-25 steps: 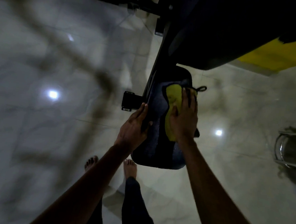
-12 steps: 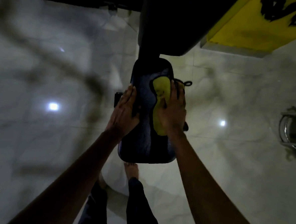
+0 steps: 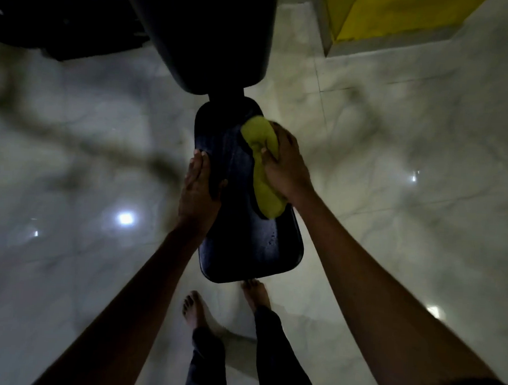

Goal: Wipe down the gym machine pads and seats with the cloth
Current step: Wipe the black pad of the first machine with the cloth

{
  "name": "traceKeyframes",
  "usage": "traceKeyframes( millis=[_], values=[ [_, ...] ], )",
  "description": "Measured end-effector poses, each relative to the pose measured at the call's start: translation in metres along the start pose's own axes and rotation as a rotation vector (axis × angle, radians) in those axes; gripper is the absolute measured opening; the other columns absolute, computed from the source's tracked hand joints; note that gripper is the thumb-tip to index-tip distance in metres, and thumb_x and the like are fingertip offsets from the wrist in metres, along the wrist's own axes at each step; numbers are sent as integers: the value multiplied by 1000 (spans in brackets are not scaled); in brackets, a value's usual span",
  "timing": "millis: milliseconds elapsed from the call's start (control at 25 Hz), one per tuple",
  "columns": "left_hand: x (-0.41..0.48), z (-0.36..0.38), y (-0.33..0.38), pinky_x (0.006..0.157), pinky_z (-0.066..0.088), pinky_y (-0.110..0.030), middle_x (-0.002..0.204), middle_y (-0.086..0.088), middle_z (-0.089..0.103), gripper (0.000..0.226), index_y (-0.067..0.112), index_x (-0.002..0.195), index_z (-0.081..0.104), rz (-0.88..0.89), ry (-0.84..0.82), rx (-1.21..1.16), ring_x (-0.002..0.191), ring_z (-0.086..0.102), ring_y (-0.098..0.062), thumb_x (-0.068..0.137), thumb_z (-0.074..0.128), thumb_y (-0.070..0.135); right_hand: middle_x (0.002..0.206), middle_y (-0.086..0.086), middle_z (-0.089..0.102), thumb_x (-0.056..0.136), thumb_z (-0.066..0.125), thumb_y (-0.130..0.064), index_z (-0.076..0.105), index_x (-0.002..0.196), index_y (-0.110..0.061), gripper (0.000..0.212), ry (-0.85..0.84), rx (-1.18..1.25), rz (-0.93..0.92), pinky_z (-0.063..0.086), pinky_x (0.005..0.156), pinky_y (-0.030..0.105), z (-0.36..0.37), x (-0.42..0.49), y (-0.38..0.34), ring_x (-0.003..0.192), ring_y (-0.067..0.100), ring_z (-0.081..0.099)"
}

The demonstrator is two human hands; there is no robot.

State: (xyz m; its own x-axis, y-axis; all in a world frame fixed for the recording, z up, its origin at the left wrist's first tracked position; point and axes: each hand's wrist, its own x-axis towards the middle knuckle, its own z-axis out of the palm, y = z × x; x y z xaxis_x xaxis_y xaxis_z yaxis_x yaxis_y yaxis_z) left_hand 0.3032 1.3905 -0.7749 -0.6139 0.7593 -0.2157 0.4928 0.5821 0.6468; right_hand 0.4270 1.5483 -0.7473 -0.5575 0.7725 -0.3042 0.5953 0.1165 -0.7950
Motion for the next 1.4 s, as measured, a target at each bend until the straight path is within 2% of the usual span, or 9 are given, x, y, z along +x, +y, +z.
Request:
traceKeyframes(
  millis=[120,320,400,640,880,1040,1120,1240,1400],
  values=[
    [-2,2,5,122,21,-42,163,-12,16,71,4,155,20,-30,12,0,152,11,-23,98,57,23,157,1,33,103,48,-27,28,155,-27,56,1,38,87,32,102,24,-6,-57,24,137,22,44],
    [-2,0,4,122,18,-40,164,-10,11,70,6,156,17,-14,-1,51,152,10,-22,100,55,25,153,6,39,103,45,-37,28,154,-27,55,-58,-41,125,39,102,41,-5,11,2,133,32,47],
    [-2,0,4,121,21,-43,164,-12,11,70,6,156,16,-13,5,51,151,12,-25,100,55,24,151,7,41,102,47,-36,30,153,-26,55,-43,-8,157,39,100,41,-3,13,-4,130,34,49],
    [-2,-3,7,120,24,-46,165,-9,8,71,8,156,15,-41,-44,72,152,10,-23,100,55,25,147,0,44,99,51,-26,31,152,-25,57,6,46,155,42,97,34,-16,-107,30,128,27,52],
    [-2,-6,11,119,25,-37,165,-3,8,73,12,157,13,-61,-40,75,151,14,-18,101,53,33,152,6,38,98,49,-32,25,155,-23,63,37,-93,118,45,100,49,-2,-41,17,128,36,50],
    [-16,-9,11,115,28,-26,164,2,17,69,17,157,22,-85,20,21,147,23,-11,99,56,33,158,7,30,93,50,-32,21,156,-20,70,80,-237,39,48,100,52,7,-98,27,136,34,44],
    [-28,-10,11,113,33,-28,163,6,21,65,21,156,25,-109,37,7,144,31,-13,100,55,33,161,7,22,91,51,-31,16,158,-22,77,69,-411,4,45,105,51,12,-122,33,143,32,33],
    [-55,-6,2,110,40,-34,162,6,22,63,23,156,24,-117,39,-25,141,38,-18,101,53,33,164,7,17,91,51,-33,15,159,-21,78,57,-575,-106,41,107,52,19,-98,30,148,35,23],
    [-102,6,-4,105,33,-15,162,4,20,62,20,156,23,-140,72,-96,138,28,-2,102,51,29,164,10,18,93,50,-33,18,159,-19,75,36,-645,-138,39,108,58,29,-56,14,149,40,21]
  ],
)
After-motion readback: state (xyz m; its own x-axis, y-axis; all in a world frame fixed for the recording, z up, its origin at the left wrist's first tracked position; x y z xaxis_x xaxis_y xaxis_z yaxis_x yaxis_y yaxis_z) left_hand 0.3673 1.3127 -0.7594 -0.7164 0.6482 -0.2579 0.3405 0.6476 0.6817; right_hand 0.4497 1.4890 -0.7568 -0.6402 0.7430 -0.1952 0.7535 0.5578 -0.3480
